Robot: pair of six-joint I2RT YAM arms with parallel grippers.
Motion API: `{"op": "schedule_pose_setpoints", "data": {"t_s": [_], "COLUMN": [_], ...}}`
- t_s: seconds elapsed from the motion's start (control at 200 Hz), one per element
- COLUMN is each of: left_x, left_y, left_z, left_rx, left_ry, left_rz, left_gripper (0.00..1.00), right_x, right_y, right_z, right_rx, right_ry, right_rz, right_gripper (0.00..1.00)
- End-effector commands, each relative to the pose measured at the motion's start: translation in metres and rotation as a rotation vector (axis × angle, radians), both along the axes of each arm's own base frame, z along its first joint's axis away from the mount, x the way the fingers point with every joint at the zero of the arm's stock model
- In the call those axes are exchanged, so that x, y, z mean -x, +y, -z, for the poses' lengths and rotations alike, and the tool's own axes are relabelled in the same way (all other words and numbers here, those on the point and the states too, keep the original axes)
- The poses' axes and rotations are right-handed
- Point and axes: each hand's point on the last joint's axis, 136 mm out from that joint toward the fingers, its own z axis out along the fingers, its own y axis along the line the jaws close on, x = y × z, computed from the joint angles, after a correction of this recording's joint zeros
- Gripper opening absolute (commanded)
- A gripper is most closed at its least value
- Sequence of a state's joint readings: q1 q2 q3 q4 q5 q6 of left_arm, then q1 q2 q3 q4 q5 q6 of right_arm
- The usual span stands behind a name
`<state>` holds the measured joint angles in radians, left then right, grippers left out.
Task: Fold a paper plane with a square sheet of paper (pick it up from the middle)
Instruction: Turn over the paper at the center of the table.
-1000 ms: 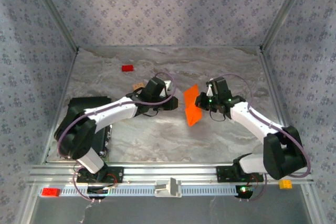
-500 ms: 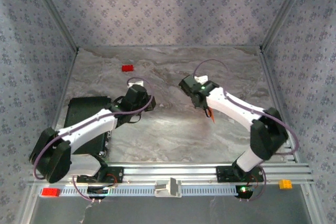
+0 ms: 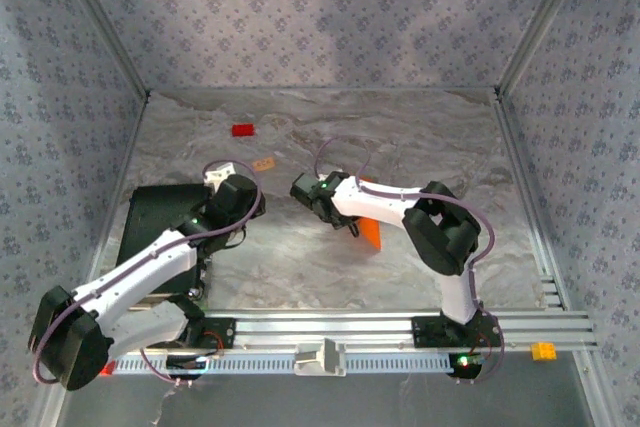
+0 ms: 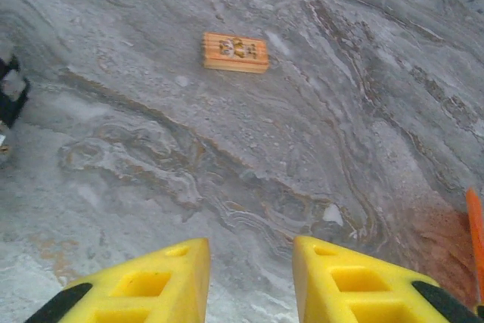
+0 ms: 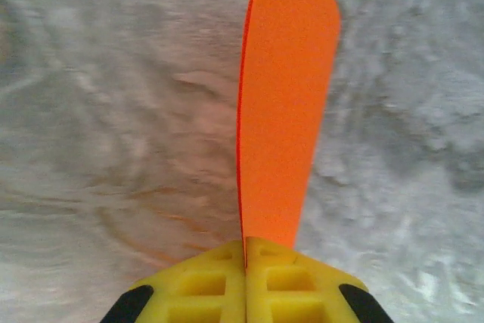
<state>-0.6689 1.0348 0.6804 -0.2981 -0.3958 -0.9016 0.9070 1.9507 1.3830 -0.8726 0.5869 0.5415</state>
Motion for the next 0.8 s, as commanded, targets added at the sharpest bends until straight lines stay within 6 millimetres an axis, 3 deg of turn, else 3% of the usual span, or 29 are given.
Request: {"op": "schedule_pose_setpoints", "data": {"t_s": [0.0,0.125,0.245,0.4,0.53,0.665,0.795], "left_x": [0.005,0.005,0.0,-0.01,-0.017,-0.018,-0.019], "left_y": [0.017,0.01,-0.005,-0.041,-0.077,-0.106,-0.119], "left_z": [0.003,0.006,0.01,0.018,0.029,0.043,0.048], "left_rx": [-0.014,0.008,0.021,0.05,0.097,0.147,0.175], "left_ry": [0.001,0.007,0.033,0.085,0.147,0.215,0.243], "left_rz": [-0.066,-0.04,0.018,0.149,0.274,0.37,0.409], "left_gripper": [0.36,0.37,0.38,0.38,0.37,0.35,0.35], "right_x": [0.003,0.005,-0.003,-0.005,0.001,0.006,0.008], "right_y": [0.042,0.066,0.069,0.025,-0.016,-0.028,-0.019], "right_z": [0.006,-0.003,-0.028,-0.038,-0.022,-0.013,-0.022], "right_rx": [-0.212,-0.444,-0.72,-0.979,-1.067,-1.146,-1.198], "right_ry": [0.074,0.135,0.136,0.123,0.133,0.17,0.18], "right_rz": [-0.018,-0.024,-0.007,0.126,0.235,0.264,0.211], "right_gripper": [0.1,0.19,0.33,0.37,0.32,0.31,0.37]}}
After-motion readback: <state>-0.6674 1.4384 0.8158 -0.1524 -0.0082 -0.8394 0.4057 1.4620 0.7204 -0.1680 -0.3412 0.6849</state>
